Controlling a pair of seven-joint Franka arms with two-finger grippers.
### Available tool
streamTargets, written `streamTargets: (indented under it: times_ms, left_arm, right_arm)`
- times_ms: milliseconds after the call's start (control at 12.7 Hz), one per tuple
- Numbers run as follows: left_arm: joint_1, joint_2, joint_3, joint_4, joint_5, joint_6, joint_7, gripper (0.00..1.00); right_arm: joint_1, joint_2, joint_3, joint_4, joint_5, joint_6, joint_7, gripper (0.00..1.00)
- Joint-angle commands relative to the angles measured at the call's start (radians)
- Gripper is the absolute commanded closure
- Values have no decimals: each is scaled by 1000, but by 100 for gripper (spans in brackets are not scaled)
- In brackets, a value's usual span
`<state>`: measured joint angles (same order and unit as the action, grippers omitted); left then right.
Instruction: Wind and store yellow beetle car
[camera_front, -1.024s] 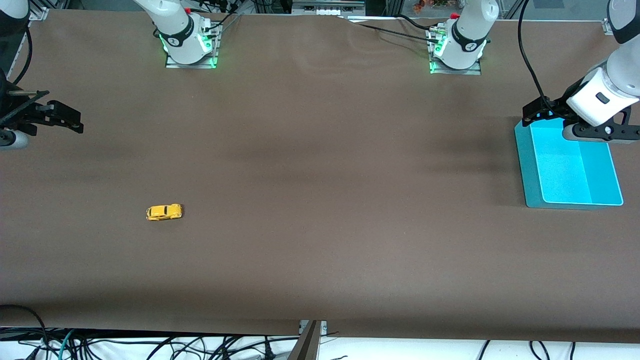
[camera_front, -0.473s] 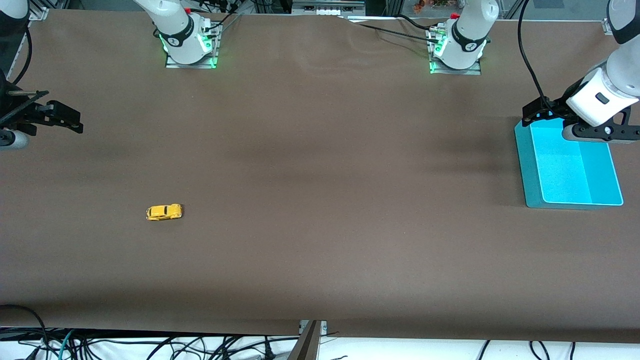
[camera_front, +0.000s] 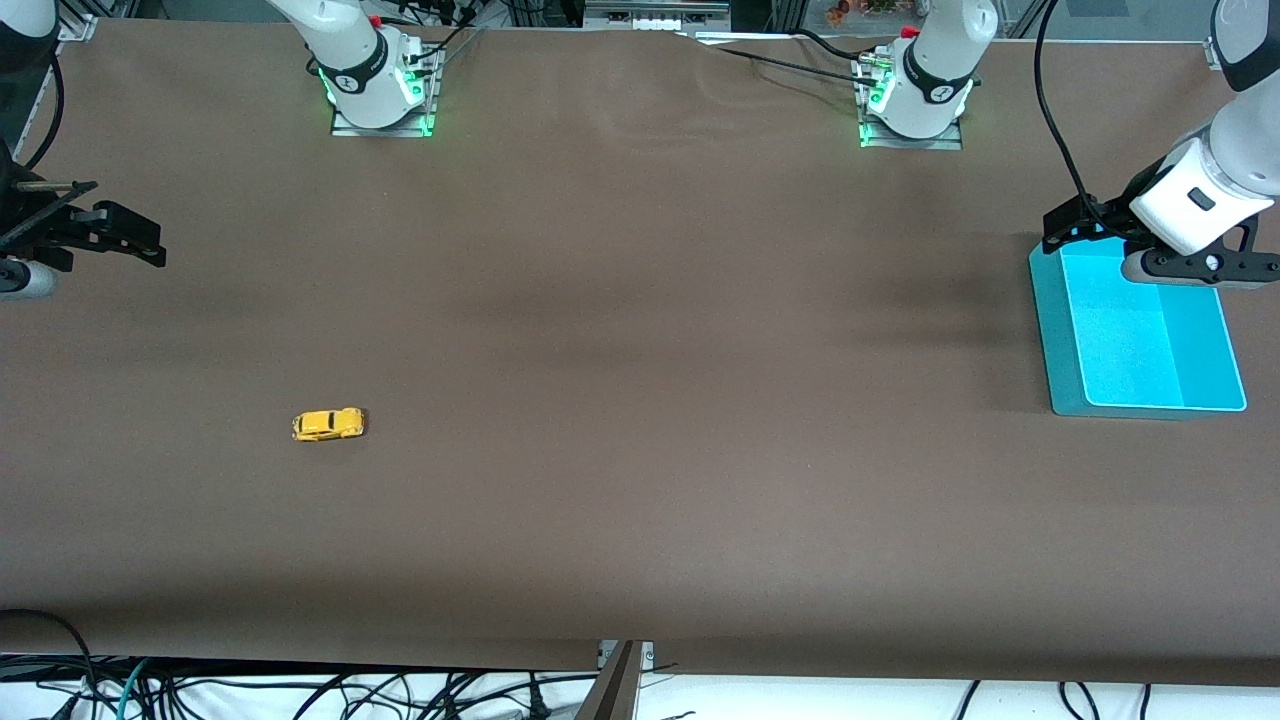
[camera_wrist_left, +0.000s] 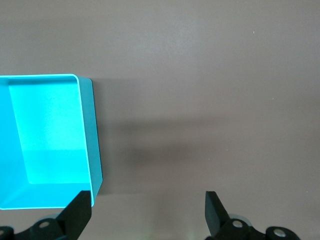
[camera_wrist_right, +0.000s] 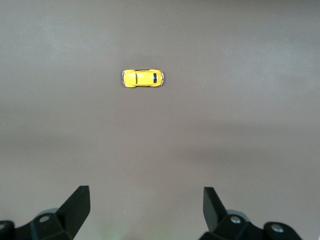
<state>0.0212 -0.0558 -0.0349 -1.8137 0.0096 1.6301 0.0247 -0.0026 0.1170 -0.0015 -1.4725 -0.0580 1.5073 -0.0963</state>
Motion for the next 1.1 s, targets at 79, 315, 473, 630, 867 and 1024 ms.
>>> streamTargets:
  times_ms: [79, 315, 473, 630, 867, 1024]
  left_arm:
    - [0, -4, -2, -3, 9, -6, -11, 0]
    - [0, -4, 0, -3, 9, -6, -11, 0]
    - [0, -3, 0, -3, 9, -4, -11, 0]
    - [0, -3, 0, -4, 9, -4, -11, 0]
    - [0, -3, 0, -4, 9, -4, -11, 0]
    - [0, -2, 0, -4, 9, -4, -9, 0]
  right_arm:
    - [-2, 7, 6, 4, 11, -7, -3, 0]
    - [-7, 58, 6, 0, 21, -84, -16, 0]
    - [-5, 72, 6, -3, 12, -96, -20, 0]
    - [1, 92, 8, -3, 6, -92, -130, 0]
    - [6, 171, 8, -8, -17, -18, -368, 0]
    - [6, 219, 9, -8, -17, 55, -538, 0]
